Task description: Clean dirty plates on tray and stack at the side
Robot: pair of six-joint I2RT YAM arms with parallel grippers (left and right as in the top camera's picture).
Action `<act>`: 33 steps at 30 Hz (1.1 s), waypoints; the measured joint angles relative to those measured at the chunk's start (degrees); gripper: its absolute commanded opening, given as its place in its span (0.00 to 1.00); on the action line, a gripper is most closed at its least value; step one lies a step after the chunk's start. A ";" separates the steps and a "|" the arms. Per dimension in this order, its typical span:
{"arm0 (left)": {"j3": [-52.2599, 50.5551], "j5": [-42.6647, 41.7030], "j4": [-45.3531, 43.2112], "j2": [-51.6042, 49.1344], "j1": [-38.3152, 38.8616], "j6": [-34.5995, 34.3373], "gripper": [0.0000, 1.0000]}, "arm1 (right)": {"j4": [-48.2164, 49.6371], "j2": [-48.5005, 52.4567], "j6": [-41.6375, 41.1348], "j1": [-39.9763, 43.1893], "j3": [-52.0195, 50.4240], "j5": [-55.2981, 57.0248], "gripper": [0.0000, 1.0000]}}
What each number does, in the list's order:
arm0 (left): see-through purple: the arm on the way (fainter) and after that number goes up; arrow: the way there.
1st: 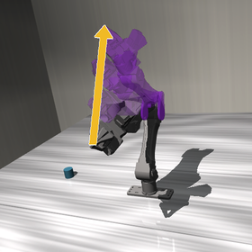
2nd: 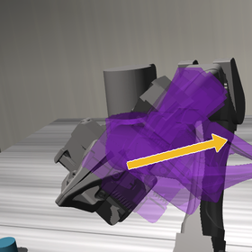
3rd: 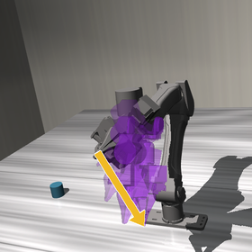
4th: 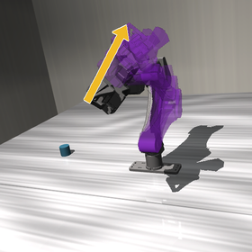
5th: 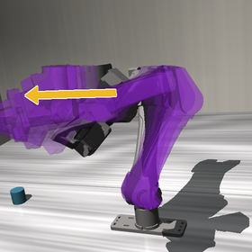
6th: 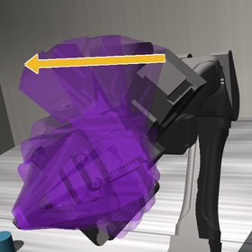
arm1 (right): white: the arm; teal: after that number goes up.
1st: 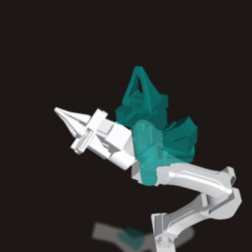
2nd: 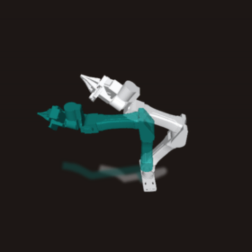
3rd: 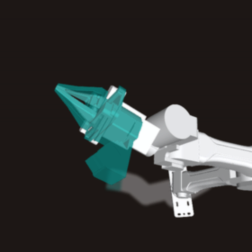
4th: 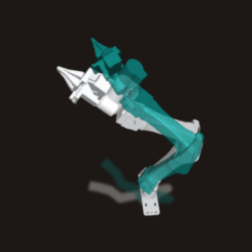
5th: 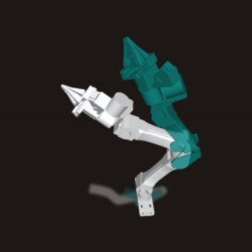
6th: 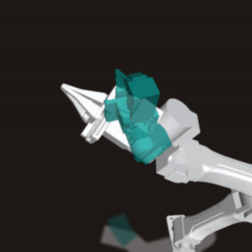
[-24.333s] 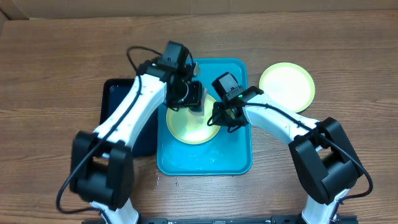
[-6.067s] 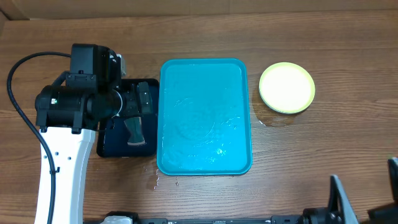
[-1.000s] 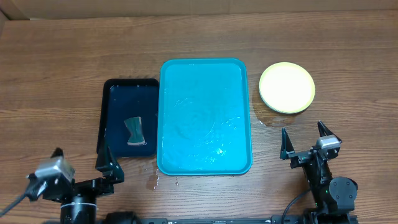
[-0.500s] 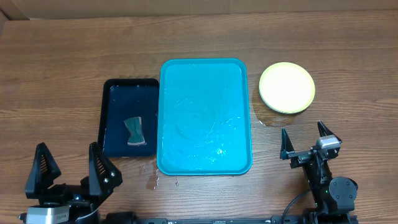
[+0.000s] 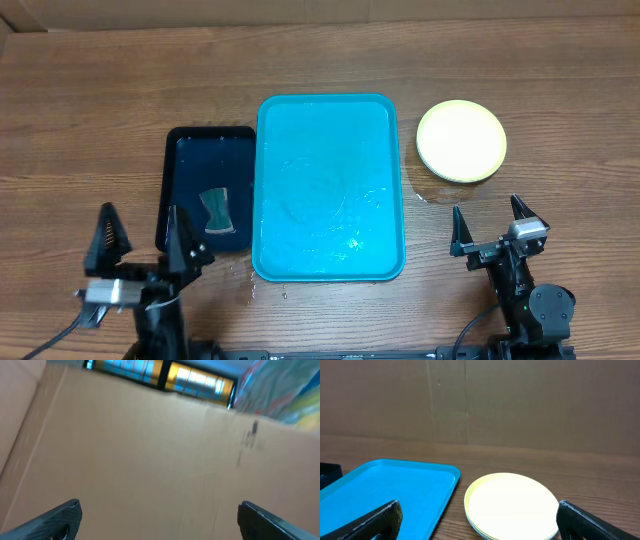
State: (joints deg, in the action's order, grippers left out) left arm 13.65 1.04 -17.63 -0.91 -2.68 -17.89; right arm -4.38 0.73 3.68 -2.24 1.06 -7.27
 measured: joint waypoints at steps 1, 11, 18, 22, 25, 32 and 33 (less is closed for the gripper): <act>-1.09 0.02 0.00 0.00 0.00 -0.02 1.00 | 0.02 0.00 -0.02 0.00 0.00 0.00 1.00; -11.30 0.02 -0.02 0.00 0.00 -1.11 1.00 | 0.00 0.00 -0.02 0.00 0.00 0.00 1.00; -13.09 0.07 5.95 0.00 0.00 -1.49 1.00 | 0.02 0.00 0.00 0.00 0.00 -0.02 1.00; -13.14 0.37 13.07 0.02 0.00 -1.49 1.00 | 0.02 0.00 0.00 0.00 0.00 0.00 1.00; -13.16 1.27 20.00 0.04 0.00 -1.46 1.00 | 0.02 0.00 -0.02 0.00 0.00 0.00 1.00; -13.18 1.79 21.94 0.04 0.00 3.58 1.00 | 0.02 0.00 -0.02 0.00 0.00 0.00 1.00; -13.18 1.79 21.94 0.04 0.00 4.07 1.00 | 0.02 0.00 -0.04 0.00 0.00 -0.02 1.00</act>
State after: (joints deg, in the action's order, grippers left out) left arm 0.47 2.83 4.32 -0.86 -2.68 -13.82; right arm -4.36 0.73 3.64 -2.24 1.06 -7.29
